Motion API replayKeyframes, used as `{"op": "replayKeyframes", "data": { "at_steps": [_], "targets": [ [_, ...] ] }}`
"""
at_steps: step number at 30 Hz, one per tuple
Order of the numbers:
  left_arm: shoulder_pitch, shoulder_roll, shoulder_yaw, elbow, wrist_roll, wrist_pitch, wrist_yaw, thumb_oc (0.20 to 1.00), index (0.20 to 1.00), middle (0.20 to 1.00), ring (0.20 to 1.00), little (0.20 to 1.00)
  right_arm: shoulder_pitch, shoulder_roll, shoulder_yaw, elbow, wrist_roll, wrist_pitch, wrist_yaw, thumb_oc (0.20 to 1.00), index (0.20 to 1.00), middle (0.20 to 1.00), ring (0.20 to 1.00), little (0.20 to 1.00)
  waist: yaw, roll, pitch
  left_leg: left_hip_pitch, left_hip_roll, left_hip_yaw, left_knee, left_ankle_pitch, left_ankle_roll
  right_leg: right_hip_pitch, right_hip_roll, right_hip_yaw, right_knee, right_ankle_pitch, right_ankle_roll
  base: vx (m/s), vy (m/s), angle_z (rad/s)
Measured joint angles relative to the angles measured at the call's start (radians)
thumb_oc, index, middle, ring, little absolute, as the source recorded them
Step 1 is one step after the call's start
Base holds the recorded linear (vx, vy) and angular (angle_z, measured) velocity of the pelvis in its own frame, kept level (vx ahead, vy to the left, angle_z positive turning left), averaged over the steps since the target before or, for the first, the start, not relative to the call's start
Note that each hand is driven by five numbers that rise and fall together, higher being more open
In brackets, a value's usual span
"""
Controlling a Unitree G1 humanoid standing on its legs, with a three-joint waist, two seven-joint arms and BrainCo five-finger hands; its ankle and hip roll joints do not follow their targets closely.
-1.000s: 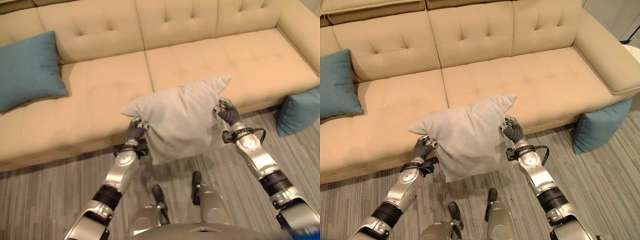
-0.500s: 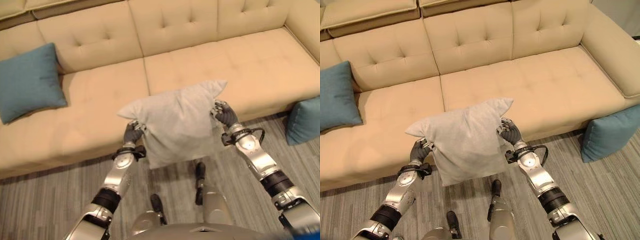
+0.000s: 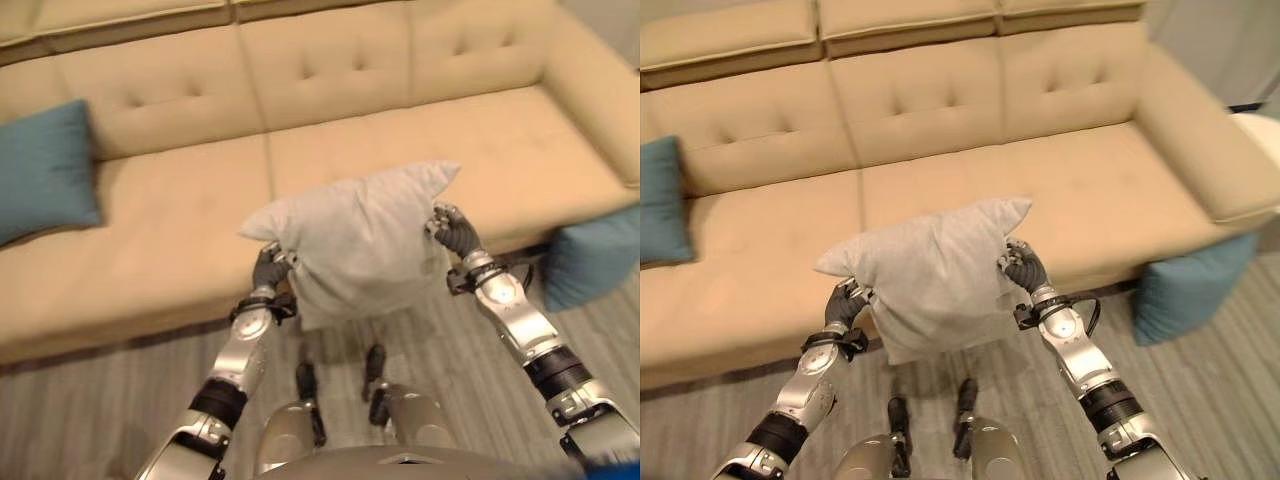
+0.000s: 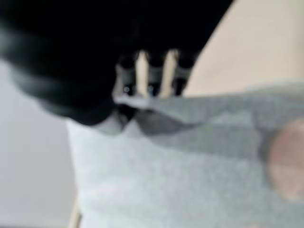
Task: Pick up all the scattered cushions and arrange them neatly on the sofa.
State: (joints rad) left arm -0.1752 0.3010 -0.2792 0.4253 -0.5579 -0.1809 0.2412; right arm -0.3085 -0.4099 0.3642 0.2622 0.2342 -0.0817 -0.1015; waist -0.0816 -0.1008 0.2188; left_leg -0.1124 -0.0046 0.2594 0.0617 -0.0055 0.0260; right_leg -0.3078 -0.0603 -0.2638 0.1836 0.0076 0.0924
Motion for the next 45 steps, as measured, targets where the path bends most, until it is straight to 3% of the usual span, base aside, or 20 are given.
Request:
{"op": "replayKeyframes", "data": {
  "at_steps": [1, 2, 4, 5, 6, 7, 8, 9, 10, 11, 15, 20, 21, 24, 33, 42, 45],
  "targets": [
    [0.002, -0.011, 0.005, 0.0, 0.001, 0.001, -0.001, 0.2, 0.2, 0.2, 0.2, 0.2, 0.002, -0.003, -0.005, 0.001, 0.003, 0.0, 0.002, 0.2, 0.2, 0.2, 0.2, 0.2, -0.021, 0.018, 0.008, -0.004, 0.027, 0.034, -0.01, 0.011, 0.04, -0.042, -0.036, -0.044, 0.116, -0.018, 0.014, 0.08, 0.123, -1.11],
    [0.002, -0.019, 0.002, -0.001, 0.001, 0.001, -0.001, 0.2, 0.2, 0.2, 0.2, 0.2, 0.003, -0.008, -0.006, 0.002, 0.003, 0.001, 0.004, 0.2, 0.2, 0.2, 0.2, 0.2, -0.033, 0.022, 0.008, -0.001, 0.027, 0.04, -0.015, 0.01, 0.044, -0.045, -0.072, -0.038, 0.16, -0.02, 0.019, 0.11, 0.064, -0.61],
    [0.008, -0.02, 0.003, 0.0, 0.001, 0.003, -0.003, 0.2, 0.2, 0.2, 0.2, 0.2, 0.007, -0.024, -0.009, 0.001, 0.003, 0.003, 0.011, 0.2, 0.2, 0.2, 0.2, 0.2, -0.03, 0.021, 0.008, 0.01, 0.026, 0.053, -0.024, 0.01, 0.044, 0.003, -0.14, 0.003, 0.137, -0.037, 0.062, 0.06, -0.055, -0.28],
    [0.01, -0.015, 0.004, 0.0, 0.001, 0.004, -0.004, 0.2, 0.2, 0.2, 0.2, 0.2, 0.007, -0.023, -0.005, -0.004, 0.003, 0.003, 0.018, 0.2, 0.2, 0.2, 0.2, 0.2, -0.019, 0.023, 0.009, 0.015, 0.028, 0.053, -0.03, 0.026, 0.043, 0.04, -0.142, -0.013, 0.068, -0.024, 0.053, 0.07, -0.106, 0.07],
    [0.009, -0.024, 0.004, 0.0, 0.001, 0.004, -0.004, 0.2, 0.2, 0.2, 0.2, 0.2, 0.009, -0.043, 0.0, -0.004, -0.001, 0.003, 0.02, 0.2, 0.2, 0.2, 0.2, 0.2, -0.016, 0.062, 0.032, 0.036, 0.066, 0.027, -0.052, 0.045, 0.02, 0.056, -0.128, 0.009, 0.088, -0.022, 0.082, 0.16, -0.226, 0.37],
    [0.015, -0.023, 0.004, 0.0, 0.001, 0.004, -0.004, 0.2, 0.2, 0.2, 0.2, 0.2, 0.012, -0.055, 0.008, -0.005, -0.002, 0.005, 0.023, 0.2, 0.2, 0.2, 0.2, 0.2, -0.011, 0.066, 0.032, 0.043, 0.068, 0.021, -0.057, 0.051, 0.02, 0.05, -0.159, 0.034, 0.103, -0.021, 0.132, 0.18, -0.226, 0.56],
    [0.019, -0.013, 0.018, 0.0, 0.001, 0.004, -0.003, 0.2, 0.2, 0.2, 0.2, 0.2, 0.011, -0.059, 0.026, -0.01, -0.003, 0.004, 0.03, 0.2, 0.2, 0.2, 0.2, 0.2, 0.02, 0.047, 0.021, 0.034, 0.065, -0.001, -0.059, 0.042, -0.008, 0.059, -0.219, 0.13, 0.029, 0.017, 0.142, 0.18, -0.238, 0.51],
    [0.018, 0.0, 0.025, 0.0, 0.001, 0.003, -0.003, 0.2, 0.2, 0.2, 0.2, 0.2, 0.009, -0.051, 0.04, -0.011, -0.003, 0.004, 0.03, 0.2, 0.2, 0.2, 0.2, 0.2, 0.028, 0.035, 0.009, 0.02, 0.069, -0.023, -0.059, 0.052, -0.029, 0.092, -0.229, 0.192, -0.058, 0.042, 0.144, 0.16, -0.195, 0.59],
    [0.027, 0.019, 0.048, -0.004, 0.001, 0.002, -0.001, 0.2, 0.2, 0.2, 0.2, 0.2, 0.003, -0.029, 0.048, -0.002, -0.003, 0.006, 0.042, 0.2, 0.2, 0.2, 0.2, 0.2, 0.047, 0.034, 0.004, 0.027, 0.104, -0.054, -0.095, 0.103, -0.073, 0.14, -0.182, 0.174, -0.126, 0.082, 0.093, 0.13, -0.132, 0.51],
    [0.038, 0.02, 0.05, -0.007, 0.001, 0.001, -0.001, 0.2, 0.2, 0.2, 0.2, 0.2, 0.002, -0.03, 0.05, -0.001, -0.003, 0.009, 0.046, 0.2, 0.2, 0.2, 0.2, 0.2, 0.052, 0.046, -0.001, 0.026, 0.128, -0.049, -0.096, 0.114, -0.084, 0.147, -0.159, 0.157, -0.13, 0.075, 0.08, 0.14, -0.118, 0.35],
    [0.078, -0.027, 0.046, -0.022, 0.001, 0.0, -0.004, 0.2, 0.2, 0.2, 0.2, 0.2, 0.001, -0.065, 0.052, -0.001, -0.004, 0.011, 0.058, 0.2, 0.2, 0.2, 0.2, 0.2, 0.046, 0.071, -0.022, 0.032, 0.161, -0.048, -0.093, 0.147, -0.087, 0.202, -0.126, 0.107, -0.167, 0.065, 0.072, 0.08, -0.064, 0.21],
    [0.091, -0.046, 0.048, -0.022, 0.0, 0.002, -0.019, 0.2, 0.2, 0.2, 0.2, 0.2, 0.002, -0.063, 0.037, -0.002, -0.006, 0.01, 0.058, 0.2, 0.2, 0.2, 0.2, 0.2, 0.043, 0.069, -0.046, 0.041, 0.154, -0.048, -0.101, 0.128, -0.113, 0.215, -0.134, 0.101, -0.181, 0.067, 0.073, 0.02, -0.032, 0.05],
    [0.126, -0.019, 0.065, -0.023, -0.001, 0.001, -0.022, 0.2, 0.2, 0.2, 0.2, 0.2, 0.037, -0.031, 0.049, -0.002, -0.033, 0.011, 0.076, 0.2, 0.2, 0.2, 0.2, 0.2, 0.057, 0.059, -0.098, 0.059, 0.108, -0.047, -0.152, 0.13, -0.101, 0.212, -0.177, 0.097, -0.187, 0.073, 0.089, 0.0, 0.068, 0.13],
    [0.168, -0.007, 0.075, -0.05, 0.016, 0.002, -0.048, 0.2, 0.2, 0.2, 0.2, 0.2, 0.097, -0.019, -0.041, 0.019, -0.065, 0.009, 0.072, 0.2, 0.2, 0.2, 0.2, 0.2, 0.047, 0.061, -0.099, 0.098, 0.107, -0.05, -0.153, 0.128, -0.098, 0.263, -0.176, 0.08, -0.2, 0.076, 0.085, 0.0, 0.102, 0.08],
    [0.224, -0.018, 0.08, -0.067, 0.04, 0.004, -0.083, 0.2, 0.2, 0.2, 0.2, 0.2, 0.165, -0.031, -0.048, 0.02, -0.086, 0.01, 0.078, 0.2, 0.2, 0.2, 0.2, 0.2, 0.046, 0.082, -0.124, 0.13, 0.112, -0.05, -0.154, 0.115, -0.1, 0.303, -0.171, 0.077, -0.216, 0.073, 0.09, 0.01, 0.065, -0.01],
    [0.241, -0.019, 0.09, -0.067, 0.038, 0.013, -0.083, 0.2, 0.2, 0.2, 0.2, 0.2, 0.165, -0.018, -0.041, 0.02, -0.102, 0.01, 0.079, 0.2, 0.2, 0.2, 0.2, 0.2, 0.073, 0.072, -0.132, 0.13, 0.109, -0.049, -0.153, 0.113, -0.096, 0.293, -0.174, 0.073, -0.2, 0.077, 0.084, 0.0, 0.114, 0.0],
    [0.24, -0.016, 0.094, -0.067, 0.035, 0.014, -0.082, 0.2, 0.2, 0.2, 0.2, 0.2, 0.152, 0.0, -0.041, 0.022, -0.103, 0.01, 0.075, 0.2, 0.2, 0.2, 0.2, 0.2, 0.087, 0.06, -0.134, 0.13, 0.094, -0.044, -0.153, 0.1, -0.09, 0.236, -0.193, 0.072, -0.108, 0.072, 0.085, 0.0, 0.126, -0.14]
  ]
}}
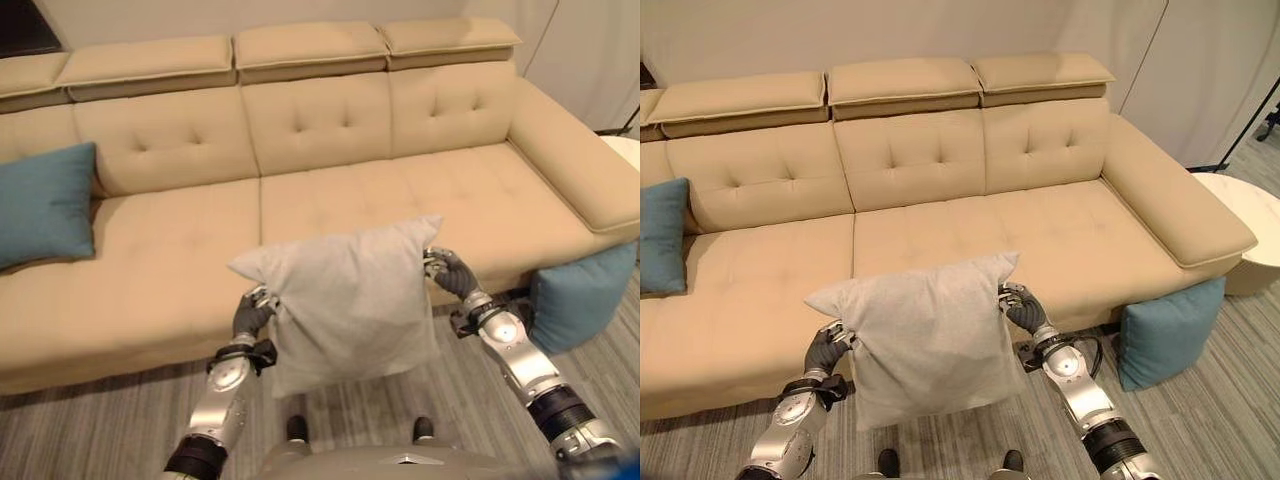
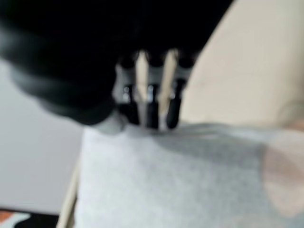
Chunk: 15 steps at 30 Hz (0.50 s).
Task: Pick up all the scattered cushions and arrange them neatly on the sofa.
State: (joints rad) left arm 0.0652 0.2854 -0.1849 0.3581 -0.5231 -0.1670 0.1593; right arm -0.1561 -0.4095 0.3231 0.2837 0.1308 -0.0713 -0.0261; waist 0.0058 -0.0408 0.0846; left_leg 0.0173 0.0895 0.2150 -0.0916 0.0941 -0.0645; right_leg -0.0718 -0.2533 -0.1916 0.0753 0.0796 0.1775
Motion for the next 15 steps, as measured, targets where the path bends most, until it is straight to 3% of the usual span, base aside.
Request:
{"op": "replayKeyframes", "data": {
  "at_steps": [1, 2, 3, 4, 5, 7, 8, 11, 14, 15],
  "targets": [
    [-0.002, 0.011, 0.001, 0.0, -0.001, 0.002, 0.0, 0.2, 0.2, 0.2, 0.2, 0.2, -0.002, 0.019, 0.002, 0.009, 0.0, 0.0, -0.002, 0.2, 0.2, 0.2, 0.2, 0.2, 0.0, -0.014, 0.003, 0.001, -0.012, 0.005, -0.001, -0.006, 0.01, -0.025, -0.018, -0.011, 0.062, -0.001, 0.001, 0.07, 0.105, -0.06],
    [-0.003, 0.022, -0.003, -0.001, -0.001, 0.003, 0.0, 0.2, 0.2, 0.2, 0.2, 0.2, -0.001, 0.029, 0.004, 0.026, 0.0, 0.0, -0.003, 0.2, 0.2, 0.2, 0.2, 0.2, -0.003, -0.021, 0.004, 0.009, -0.012, -0.005, -0.005, -0.01, 0.017, -0.073, -0.027, -0.012, 0.158, -0.02, 0.037, 0.09, 0.068, -0.07],
    [-0.002, 0.028, -0.003, -0.003, -0.001, 0.003, 0.0, 0.2, 0.2, 0.2, 0.2, 0.2, -0.003, 0.038, 0.005, 0.028, 0.0, 0.0, -0.002, 0.2, 0.2, 0.2, 0.2, 0.2, 0.006, -0.034, 0.004, 0.007, -0.01, -0.007, -0.005, -0.011, 0.022, -0.101, -0.024, -0.013, 0.191, -0.065, 0.07, 0.09, 0.019, -0.01],
    [-0.003, 0.041, 0.001, -0.005, -0.002, 0.003, 0.001, 0.2, 0.2, 0.2, 0.2, 0.2, -0.007, 0.043, 0.014, 0.028, 0.0, 0.0, -0.002, 0.2, 0.2, 0.2, 0.2, 0.2, 0.006, -0.044, 0.006, 0.003, -0.01, -0.012, -0.005, -0.009, 0.025, -0.111, 0.001, 0.007, 0.199, -0.114, 0.069, 0.07, -0.031, 0.2],
    [-0.007, 0.058, 0.006, -0.005, -0.002, 0.003, 0.001, 0.2, 0.2, 0.2, 0.2, 0.2, -0.01, 0.044, 0.025, 0.03, 0.001, 0.0, -0.001, 0.2, 0.2, 0.2, 0.2, 0.2, -0.005, -0.049, 0.007, -0.015, -0.005, -0.039, -0.005, -0.003, 0.025, -0.096, 0.055, 0.064, 0.164, -0.143, 0.012, 0.08, -0.051, 0.43],
    [-0.009, 0.058, 0.006, -0.005, -0.002, 0.003, 0.001, 0.2, 0.2, 0.2, 0.2, 0.2, -0.02, 0.038, 0.025, 0.031, 0.002, 0.0, 0.0, 0.2, 0.2, 0.2, 0.2, 0.2, -0.01, -0.037, 0.013, -0.034, 0.006, -0.065, -0.005, 0.013, 0.032, -0.075, 0.081, 0.072, 0.139, -0.135, 0.006, 0.12, -0.079, 0.64],
    [-0.02, 0.04, -0.005, -0.005, -0.003, 0.003, 0.001, 0.2, 0.2, 0.2, 0.2, 0.2, -0.036, 0.021, 0.023, 0.038, 0.003, 0.0, -0.004, 0.2, 0.2, 0.2, 0.2, 0.2, -0.019, -0.001, 0.039, -0.061, 0.01, -0.121, -0.002, 0.034, 0.032, -0.07, 0.099, 0.071, 0.14, -0.142, -0.005, 0.15, -0.12, 0.79],
    [-0.023, -0.005, -0.027, -0.005, -0.003, 0.004, 0.001, 0.2, 0.2, 0.2, 0.2, 0.2, -0.037, -0.014, 0.023, 0.067, 0.003, 0.0, -0.006, 0.2, 0.2, 0.2, 0.2, 0.2, -0.023, 0.039, 0.064, -0.071, 0.02, -0.203, 0.0, 0.053, 0.033, -0.02, 0.13, 0.052, 0.125, -0.17, -0.046, 0.14, -0.134, 0.78],
    [-0.026, -0.008, -0.028, -0.005, -0.006, 0.004, 0.001, 0.2, 0.2, 0.2, 0.2, 0.2, -0.039, -0.025, 0.023, 0.071, 0.005, 0.001, -0.006, 0.2, 0.2, 0.2, 0.2, 0.2, -0.015, 0.055, 0.057, -0.119, 0.049, -0.228, 0.022, 0.024, 0.03, -0.023, 0.156, -0.002, 0.115, -0.184, -0.076, 0.11, -0.128, 0.66],
    [-0.029, -0.005, -0.035, -0.005, -0.007, 0.006, 0.001, 0.2, 0.2, 0.2, 0.2, 0.2, -0.036, -0.025, 0.023, 0.071, 0.011, 0.001, -0.006, 0.2, 0.2, 0.2, 0.2, 0.2, -0.016, 0.054, 0.056, -0.138, 0.05, -0.228, 0.033, -0.006, 0.092, -0.019, 0.164, -0.005, 0.125, -0.197, -0.098, 0.09, -0.183, 0.62]
  ]
}}
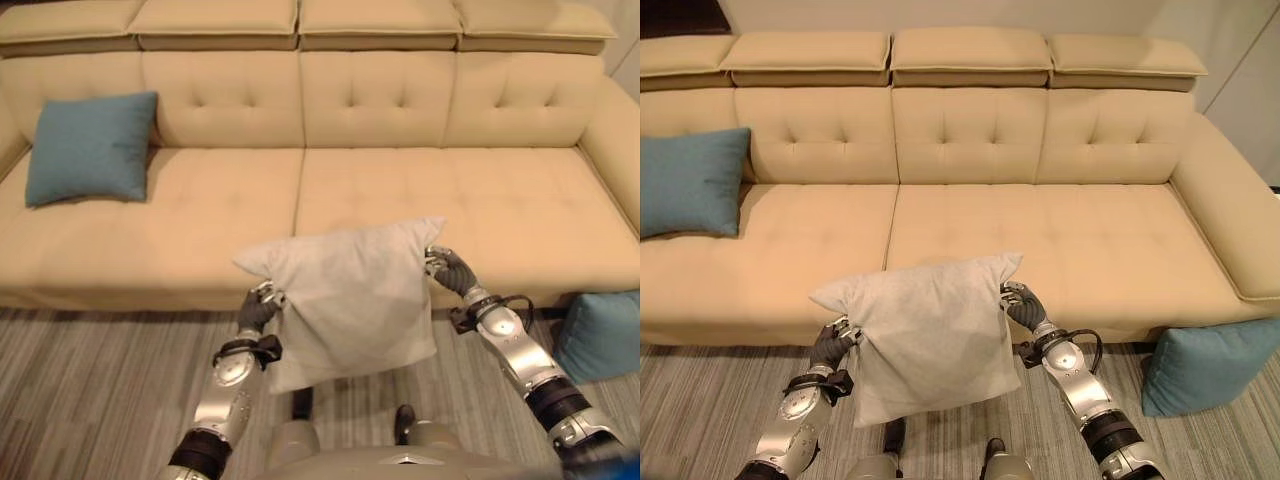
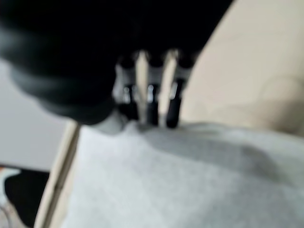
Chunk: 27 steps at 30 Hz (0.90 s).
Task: Pick up all the scattered cushions and arrange them neatly on the sofa.
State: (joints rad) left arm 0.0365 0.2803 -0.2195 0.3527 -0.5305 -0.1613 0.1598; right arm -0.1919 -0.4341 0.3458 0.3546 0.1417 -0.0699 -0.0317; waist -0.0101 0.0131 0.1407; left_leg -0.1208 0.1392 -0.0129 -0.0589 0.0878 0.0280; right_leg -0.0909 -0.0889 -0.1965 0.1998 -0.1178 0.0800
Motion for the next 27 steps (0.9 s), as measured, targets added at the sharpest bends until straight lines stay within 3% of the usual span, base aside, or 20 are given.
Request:
{"op": "replayKeyframes", "data": {
  "at_steps": [1, 2, 3, 4, 5, 6, 7, 8, 10, 11, 12, 13, 14, 16, 17, 19, 20, 23, 24, 27],
  "targets": [
    [0.0, -0.001, -0.008, 0.0, -0.001, 0.0, 0.0, 0.2, 0.2, 0.2, 0.2, 0.2, -0.001, -0.001, -0.002, 0.0, 0.005, 0.0, 0.0, 0.2, 0.2, 0.2, 0.2, 0.2, 0.002, 0.001, -0.001, -0.001, 0.001, -0.001, 0.006, 0.008, 0.03, 0.001, 0.001, -0.002, 0.005, -0.003, -0.01, 0.07, -0.184, 1.45],
    [-0.035, -0.011, -0.04, -0.001, -0.008, 0.006, -0.001, 0.2, 0.2, 0.2, 0.2, 0.2, 0.013, -0.012, -0.008, 0.0, 0.023, 0.0, -0.01, 0.2, 0.2, 0.2, 0.2, 0.2, -0.026, 0.008, 0.003, -0.086, -0.026, -0.041, 0.107, 0.133, -0.03, 0.031, 0.005, -0.032, 0.0, -0.036, -0.022, 0.04, -0.164, 1.65],
    [-0.054, -0.015, -0.054, -0.006, -0.009, 0.006, -0.001, 0.2, 0.2, 0.2, 0.2, 0.2, 0.009, -0.018, -0.008, 0.003, 0.023, 0.0, -0.012, 0.2, 0.2, 0.2, 0.2, 0.2, -0.027, 0.006, 0.0, -0.103, -0.033, -0.027, 0.091, 0.189, -0.069, 0.031, 0.01, -0.038, -0.004, -0.055, -0.041, 0.02, -0.128, 2.08],
    [-0.079, -0.006, -0.056, -0.027, -0.036, 0.002, -0.001, 0.2, 0.2, 0.2, 0.2, 0.2, -0.034, -0.023, -0.014, 0.018, 0.034, 0.0, -0.015, 0.2, 0.2, 0.2, 0.2, 0.2, -0.004, 0.002, 0.014, -0.135, -0.018, 0.066, 0.102, 0.254, -0.158, -0.014, 0.02, -0.072, 0.106, -0.114, -0.077, 0.05, -0.119, 1.3],
    [-0.092, 0.034, -0.055, -0.035, -0.042, 0.002, 0.001, 0.2, 0.2, 0.2, 0.2, 0.2, -0.047, -0.011, -0.015, 0.015, 0.034, 0.0, -0.014, 0.2, 0.2, 0.2, 0.2, 0.2, 0.003, -0.033, 0.025, -0.151, -0.013, 0.136, 0.105, 0.305, -0.168, -0.032, -0.018, -0.11, 0.148, -0.129, -0.123, 0.15, -0.071, 0.99],
    [-0.092, 0.047, -0.056, -0.035, -0.047, 0.003, 0.001, 0.2, 0.2, 0.2, 0.2, 0.2, -0.037, 0.0, -0.021, 0.012, 0.036, -0.001, -0.015, 0.2, 0.2, 0.2, 0.2, 0.2, -0.013, -0.062, 0.027, -0.156, 0.001, 0.293, 0.134, 0.264, -0.151, -0.014, -0.025, -0.124, 0.126, -0.125, -0.128, 0.22, -0.062, 0.88],
    [-0.111, 0.06, -0.058, -0.034, -0.046, 0.002, -0.001, 0.2, 0.2, 0.2, 0.2, 0.2, -0.03, 0.015, -0.023, 0.013, 0.043, 0.0, -0.021, 0.2, 0.2, 0.2, 0.2, 0.2, -0.033, -0.067, 0.018, -0.128, 0.007, 0.459, 0.105, 0.183, -0.111, 0.017, -0.017, -0.148, 0.052, -0.091, -0.131, 0.16, -0.025, 0.7],
    [-0.137, 0.058, -0.062, -0.033, -0.046, 0.0, -0.001, 0.2, 0.2, 0.2, 0.2, 0.2, -0.035, 0.018, -0.025, 0.013, 0.043, 0.0, -0.024, 0.2, 0.2, 0.2, 0.2, 0.2, -0.034, -0.085, 0.023, -0.115, 0.004, 0.496, 0.076, 0.142, -0.133, 0.026, 0.004, -0.149, -0.003, -0.059, -0.14, 0.19, 0.038, 0.29],
    [-0.155, 0.063, -0.036, -0.034, -0.046, 0.0, 0.0, 0.2, 0.2, 0.2, 0.2, 0.2, -0.04, 0.046, -0.017, 0.014, 0.043, 0.0, -0.033, 0.2, 0.2, 0.2, 0.2, 0.2, -0.039, -0.121, 0.025, -0.099, -0.012, 0.442, 0.085, 0.119, -0.116, 0.044, 0.04, -0.119, -0.058, -0.018, -0.141, 0.3, 0.13, -0.7],
    [-0.124, 0.065, -0.022, -0.032, -0.046, 0.002, 0.0, 0.2, 0.2, 0.2, 0.2, 0.2, -0.04, 0.047, -0.01, 0.015, 0.043, 0.001, -0.033, 0.2, 0.2, 0.2, 0.2, 0.2, -0.031, -0.125, 0.027, -0.028, -0.037, 0.375, 0.056, 0.1, -0.098, 0.085, 0.064, -0.066, -0.098, 0.001, -0.123, 0.36, 0.212, -1.12],
    [-0.11, 0.062, -0.023, -0.03, -0.046, 0.005, 0.0, 0.2, 0.2, 0.2, 0.2, 0.2, -0.036, 0.047, -0.003, 0.015, 0.043, 0.001, -0.034, 0.2, 0.2, 0.2, 0.2, 0.2, -0.054, -0.118, 0.024, 0.013, -0.055, 0.368, 0.044, 0.087, -0.086, 0.114, 0.07, -0.062, -0.108, -0.003, -0.112, 0.33, 0.223, -0.87],
    [-0.11, 0.052, -0.027, -0.023, -0.045, 0.005, -0.001, 0.2, 0.2, 0.2, 0.2, 0.2, -0.03, 0.039, -0.002, 0.015, 0.043, 0.001, -0.034, 0.2, 0.2, 0.2, 0.2, 0.2, -0.079, -0.115, 0.023, 0.053, -0.056, 0.388, 0.025, 0.047, -0.051, 0.14, 0.074, -0.063, -0.109, -0.011, -0.097, 0.23, 0.216, -0.34],
    [-0.11, 0.048, -0.027, -0.022, -0.046, 0.006, -0.001, 0.2, 0.2, 0.2, 0.2, 0.2, -0.033, 0.04, 0.0, 0.015, 0.043, 0.001, -0.035, 0.2, 0.2, 0.2, 0.2, 0.2, -0.074, -0.123, 0.02, 0.073, -0.06, 0.399, 0.02, 0.014, -0.004, 0.127, 0.068, -0.035, -0.071, -0.029, -0.074, 0.14, 0.188, -0.54],
    [-0.121, 0.05, -0.026, -0.017, -0.045, 0.013, -0.001, 0.2, 0.2, 0.2, 0.2, 0.2, -0.046, 0.049, -0.002, 0.012, 0.043, 0.001, -0.041, 0.2, 0.2, 0.2, 0.2, 0.2, -0.064, -0.137, 0.01, 0.078, -0.09, 0.449, 0.034, -0.019, 0.028, 0.044, 0.012, -0.01, 0.083, -0.066, -0.013, 0.14, 0.243, -0.6],
    [-0.132, 0.045, -0.027, -0.016, -0.045, 0.019, 0.0, 0.2, 0.2, 0.2, 0.2, 0.2, -0.047, 0.041, -0.001, 0.012, 0.042, 0.001, -0.044, 0.2, 0.2, 0.2, 0.2, 0.2, -0.064, -0.133, 0.011, 0.087, -0.115, 0.452, 0.033, -0.032, 0.044, -0.032, -0.036, -0.012, 0.248, -0.082, 0.018, 0.16, 0.282, -0.11],
    [-0.127, 0.055, -0.014, -0.014, -0.045, 0.019, 0.004, 0.2, 0.2, 0.2, 0.2, 0.2, -0.048, 0.05, 0.018, 0.012, 0.041, 0.002, -0.044, 0.2, 0.2, 0.2, 0.2, 0.2, -0.058, -0.119, 0.019, 0.137, -0.161, 0.46, 0.034, -0.08, 0.074, -0.202, -0.127, 0.016, 0.612, -0.014, 0.136, 0.25, 0.241, -0.04],
    [-0.124, 0.063, -0.012, -0.016, -0.043, 0.018, 0.009, 0.2, 0.2, 0.2, 0.2, 0.2, -0.046, 0.054, 0.026, 0.011, 0.041, 0.003, -0.043, 0.2, 0.2, 0.2, 0.2, 0.2, -0.052, -0.111, 0.021, 0.163, -0.181, 0.464, 0.011, -0.098, 0.063, -0.235, -0.13, 0.035, 0.617, -0.049, 0.139, 0.21, 0.123, -0.1],
    [-0.135, 0.069, 0.007, -0.016, -0.038, 0.008, 0.014, 0.2, 0.2, 0.2, 0.2, 0.2, -0.043, 0.059, 0.03, 0.005, 0.042, 0.004, -0.038, 0.2, 0.2, 0.2, 0.2, 0.2, -0.061, -0.087, 0.033, 0.176, -0.201, 0.459, 0.009, -0.11, 0.056, -0.264, -0.094, 0.037, 0.382, -0.062, 0.107, 0.31, 0.058, 0.1],
    [-0.137, 0.066, 0.017, -0.014, -0.038, 0.003, 0.014, 0.2, 0.2, 0.2, 0.2, 0.2, -0.043, 0.057, 0.036, 0.005, 0.042, 0.006, -0.031, 0.2, 0.2, 0.2, 0.2, 0.2, -0.065, -0.074, 0.041, 0.176, -0.205, 0.446, 0.011, -0.128, 0.067, -0.286, -0.082, -0.004, 0.222, -0.03, 0.082, 0.25, 0.013, 0.23],
    [-0.137, 0.068, 0.024, -0.015, -0.037, 0.003, 0.014, 0.2, 0.2, 0.2, 0.2, 0.2, -0.04, 0.06, 0.04, 0.006, 0.042, 0.011, -0.025, 0.2, 0.2, 0.2, 0.2, 0.2, -0.083, -0.08, 0.038, 0.185, -0.218, 0.437, 0.009, -0.128, 0.049, -0.297, -0.071, -0.029, -0.008, 0.071, 0.088, 0.21, -0.011, 0.25]
  ]
}}
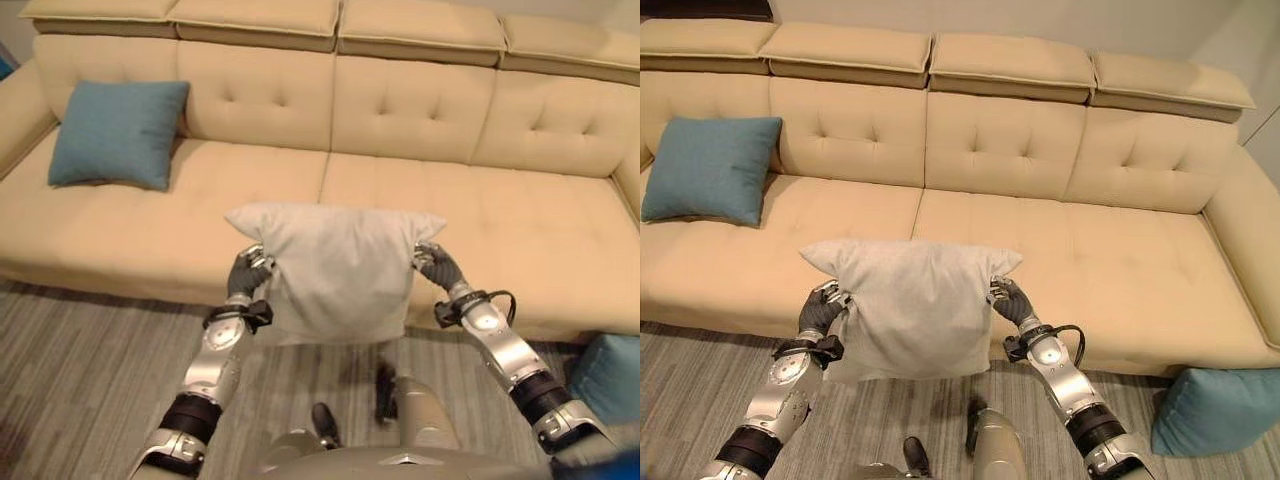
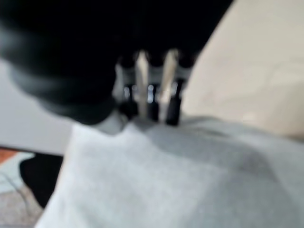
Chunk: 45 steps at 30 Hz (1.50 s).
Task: Pick up all the scattered cushions and arrange them neatly on the sofa.
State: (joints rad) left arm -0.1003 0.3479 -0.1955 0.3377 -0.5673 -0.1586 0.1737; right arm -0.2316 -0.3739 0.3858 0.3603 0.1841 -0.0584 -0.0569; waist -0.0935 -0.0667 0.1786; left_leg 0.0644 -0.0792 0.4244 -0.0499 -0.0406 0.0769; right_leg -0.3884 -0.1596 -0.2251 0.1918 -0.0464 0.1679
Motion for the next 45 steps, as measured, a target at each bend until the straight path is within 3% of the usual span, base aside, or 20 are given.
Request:
{"op": "replayKeyframes", "data": {
  "at_steps": [5, 6, 7, 9, 10, 12, 13, 15, 17, 19, 22, 25, 26, 27, 28, 30, 33, 34, 36, 45],
  "targets": [
    [0.002, -0.034, -0.028, 0.001, 0.002, 0.002, 0.0, 0.2, 0.2, 0.2, 0.2, 0.2, 0.038, -0.014, -0.025, 0.001, 0.0, 0.0, 0.003, 0.2, 0.2, 0.2, 0.2, 0.2, -0.019, -0.019, -0.018, 0.07, -0.008, -0.085, 0.01, -0.045, -0.035, 0.105, 0.03, 0.025, -0.081, 0.147, -0.061, 0.33, -0.051, 0.51],
    [-0.003, -0.039, -0.057, 0.001, 0.002, 0.004, -0.003, 0.2, 0.2, 0.2, 0.2, 0.2, 0.064, -0.031, -0.033, 0.001, 0.004, 0.001, 0.004, 0.2, 0.2, 0.2, 0.2, 0.2, -0.051, -0.016, -0.023, 0.056, 0.024, -0.129, 0.101, -0.075, -0.081, 0.154, 0.025, -0.011, -0.079, 0.167, -0.084, 0.24, -0.141, 0.92],
    [0.0, -0.053, -0.067, 0.001, 0.002, 0.004, -0.003, 0.2, 0.2, 0.2, 0.2, 0.2, 0.075, -0.044, -0.043, 0.001, 0.011, 0.001, 0.006, 0.2, 0.2, 0.2, 0.2, 0.2, -0.052, -0.019, -0.026, 0.055, 0.043, -0.127, 0.146, -0.076, -0.084, 0.187, 0.034, -0.023, -0.087, 0.161, -0.138, 0.24, -0.158, 1.03],
    [-0.022, -0.058, -0.081, 0.002, 0.002, 0.015, -0.004, 0.2, 0.2, 0.2, 0.2, 0.2, 0.079, -0.043, -0.063, 0.0, 0.021, 0.001, 0.005, 0.2, 0.2, 0.2, 0.2, 0.2, -0.049, -0.029, -0.038, -0.05, 0.12, -0.081, 0.449, -0.07, -0.138, 0.278, 0.065, -0.073, -0.172, 0.131, -0.16, 0.21, -0.107, 0.15],
    [-0.023, -0.063, -0.08, 0.001, 0.001, 0.015, -0.005, 0.2, 0.2, 0.2, 0.2, 0.2, 0.076, -0.039, -0.067, -0.008, 0.028, 0.0, 0.003, 0.2, 0.2, 0.2, 0.2, 0.2, -0.027, -0.025, -0.052, -0.107, 0.176, -0.107, 0.623, -0.066, -0.195, 0.328, 0.097, -0.053, -0.201, 0.124, -0.193, 0.21, -0.043, -0.35],
    [-0.033, -0.066, -0.086, 0.0, 0.0, 0.015, -0.004, 0.2, 0.2, 0.2, 0.2, 0.2, 0.079, -0.035, -0.071, -0.013, 0.039, -0.001, -0.007, 0.2, 0.2, 0.2, 0.2, 0.2, -0.03, -0.024, -0.075, -0.161, 0.218, -0.131, 0.626, -0.103, -0.199, 0.33, 0.125, -0.033, -0.212, 0.102, -0.216, 0.23, 0.021, -0.35],
    [-0.05, -0.062, -0.086, -0.002, 0.0, 0.016, -0.004, 0.2, 0.2, 0.2, 0.2, 0.2, 0.076, -0.035, -0.074, -0.013, 0.042, -0.001, -0.017, 0.2, 0.2, 0.2, 0.2, 0.2, -0.029, -0.048, -0.077, -0.161, 0.233, -0.102, 0.446, -0.099, -0.181, 0.33, 0.129, -0.027, -0.217, 0.101, -0.211, 0.24, 0.073, -0.2],
    [-0.058, -0.06, -0.087, -0.002, 0.0, 0.016, -0.004, 0.2, 0.2, 0.2, 0.2, 0.2, 0.074, -0.029, -0.073, -0.01, 0.044, -0.001, -0.024, 0.2, 0.2, 0.2, 0.2, 0.2, -0.024, -0.06, -0.073, -0.162, 0.242, -0.133, 0.286, -0.074, -0.195, 0.334, 0.15, -0.001, -0.217, 0.103, -0.215, 0.21, 0.109, -0.41],
    [-0.057, -0.047, -0.085, -0.001, 0.0, 0.017, -0.002, 0.2, 0.2, 0.2, 0.2, 0.2, 0.07, -0.029, -0.068, -0.007, 0.044, -0.001, -0.028, 0.2, 0.2, 0.2, 0.2, 0.2, -0.006, -0.065, -0.069, -0.152, 0.27, -0.19, 0.136, 0.013, -0.208, 0.345, 0.187, 0.021, -0.21, 0.102, -0.213, 0.15, 0.105, -0.72],
    [-0.058, -0.037, -0.087, 0.0, 0.0, 0.017, -0.001, 0.2, 0.2, 0.2, 0.2, 0.2, 0.07, -0.023, -0.059, -0.006, 0.045, -0.001, -0.032, 0.2, 0.2, 0.2, 0.2, 0.2, -0.003, -0.068, -0.066, -0.166, 0.28, -0.273, 0.1, 0.065, -0.22, 0.371, 0.212, 0.056, -0.211, 0.086, -0.197, 0.15, 0.15, -0.66],
    [-0.056, -0.033, -0.086, 0.0, 0.0, 0.018, -0.001, 0.2, 0.2, 0.2, 0.2, 0.2, 0.072, -0.024, -0.061, -0.006, 0.046, -0.001, -0.032, 0.2, 0.2, 0.2, 0.2, 0.2, -0.007, -0.064, -0.06, -0.166, 0.282, -0.278, 0.089, 0.092, -0.219, 0.399, 0.228, 0.074, -0.214, 0.074, -0.198, 0.16, 0.209, -0.37],
    [-0.051, -0.044, -0.108, 0.0, 0.0, 0.018, -0.002, 0.2, 0.2, 0.2, 0.2, 0.2, 0.074, -0.043, -0.076, -0.006, 0.046, -0.001, -0.032, 0.2, 0.2, 0.2, 0.2, 0.2, -0.024, -0.022, -0.049, -0.103, 0.25, -0.245, 0.053, 0.11, -0.191, 0.417, 0.232, 0.083, -0.195, 0.044, -0.223, 0.12, 0.239, -0.15],
    [-0.044, -0.05, -0.114, 0.0, 0.0, 0.018, -0.002, 0.2, 0.2, 0.2, 0.2, 0.2, 0.073, -0.042, -0.085, -0.006, 0.045, 0.002, -0.032, 0.2, 0.2, 0.2, 0.2, 0.2, -0.022, -0.013, -0.045, -0.079, 0.229, -0.234, 0.024, 0.145, -0.159, 0.388, 0.223, 0.116, -0.162, 0.025, -0.205, 0.1, 0.246, -0.64],
    [-0.031, -0.051, -0.107, -0.002, -0.001, 0.018, -0.002, 0.2, 0.2, 0.2, 0.2, 0.2, 0.068, -0.036, -0.084, -0.011, 0.037, 0.002, -0.031, 0.2, 0.2, 0.2, 0.2, 0.2, 0.007, -0.007, -0.046, -0.067, 0.221, -0.192, 0.015, 0.143, -0.141, 0.346, 0.206, 0.137, -0.111, 0.004, -0.176, 0.05, 0.222, -0.76],
    [-0.026, -0.043, -0.104, -0.002, -0.001, 0.02, -0.002, 0.2, 0.2, 0.2, 0.2, 0.2, 0.065, -0.025, -0.086, -0.012, 0.035, 0.002, -0.032, 0.2, 0.2, 0.2, 0.2, 0.2, 0.013, -0.009, -0.046, -0.072, 0.213, -0.175, 0.021, 0.136, -0.129, 0.333, 0.192, 0.146, -0.091, -0.002, -0.175, 0.04, 0.214, -0.71],
    [-0.021, -0.015, -0.082, -0.002, 0.0, 0.022, 0.0, 0.2, 0.2, 0.2, 0.2, 0.2, 0.055, -0.018, -0.06, -0.026, 0.026, 0.002, -0.03, 0.2, 0.2, 0.2, 0.2, 0.2, 0.006, -0.006, -0.044, -0.064, 0.177, -0.116, 0.022, 0.118, -0.099, 0.293, 0.153, 0.166, -0.041, -0.016, -0.134, 0.04, 0.235, -0.54],
    [-0.023, -0.009, -0.035, -0.004, 0.001, 0.018, 0.002, 0.2, 0.2, 0.2, 0.2, 0.2, 0.045, -0.007, -0.054, -0.03, 0.026, 0.002, -0.022, 0.2, 0.2, 0.2, 0.2, 0.2, 0.044, -0.005, -0.043, -0.038, 0.158, -0.02, 0.01, 0.106, -0.067, 0.259, 0.052, 0.078, 0.003, -0.028, -0.092, 0.01, 0.146, -0.84],
    [-0.023, 0.005, -0.027, -0.006, 0.001, 0.015, 0.005, 0.2, 0.2, 0.2, 0.2, 0.2, 0.039, 0.007, -0.047, -0.029, 0.026, 0.002, -0.022, 0.2, 0.2, 0.2, 0.2, 0.2, 0.055, -0.014, -0.044, -0.033, 0.146, 0.012, 0.009, 0.095, -0.053, 0.253, -0.013, -0.011, 0.006, -0.007, -0.06, 0.02, 0.105, -0.74],
    [-0.027, 0.02, -0.015, -0.006, 0.001, 0.015, 0.009, 0.2, 0.2, 0.2, 0.2, 0.2, 0.032, 0.024, -0.038, -0.03, 0.027, 0.001, -0.02, 0.2, 0.2, 0.2, 0.2, 0.2, 0.063, -0.005, -0.037, -0.024, 0.14, 0.033, 0.0, 0.091, -0.055, 0.249, -0.069, -0.127, 0.02, 0.02, -0.022, 0.07, 0.083, -0.48],
    [-0.075, -0.02, -0.019, -0.022, 0.01, 0.015, 0.078, 0.2, 0.2, 0.2, 0.2, 0.2, -0.091, 0.011, -0.019, -0.026, 0.072, 0.003, -0.066, 0.2, 0.2, 0.2, 0.2, 0.2, 0.055, 0.027, -0.017, -0.069, 0.151, -0.017, 0.013, 0.094, -0.073, 0.252, -0.039, -0.144, -0.019, 0.043, -0.075, 0.02, 0.008, 0.1]
  ]
}}
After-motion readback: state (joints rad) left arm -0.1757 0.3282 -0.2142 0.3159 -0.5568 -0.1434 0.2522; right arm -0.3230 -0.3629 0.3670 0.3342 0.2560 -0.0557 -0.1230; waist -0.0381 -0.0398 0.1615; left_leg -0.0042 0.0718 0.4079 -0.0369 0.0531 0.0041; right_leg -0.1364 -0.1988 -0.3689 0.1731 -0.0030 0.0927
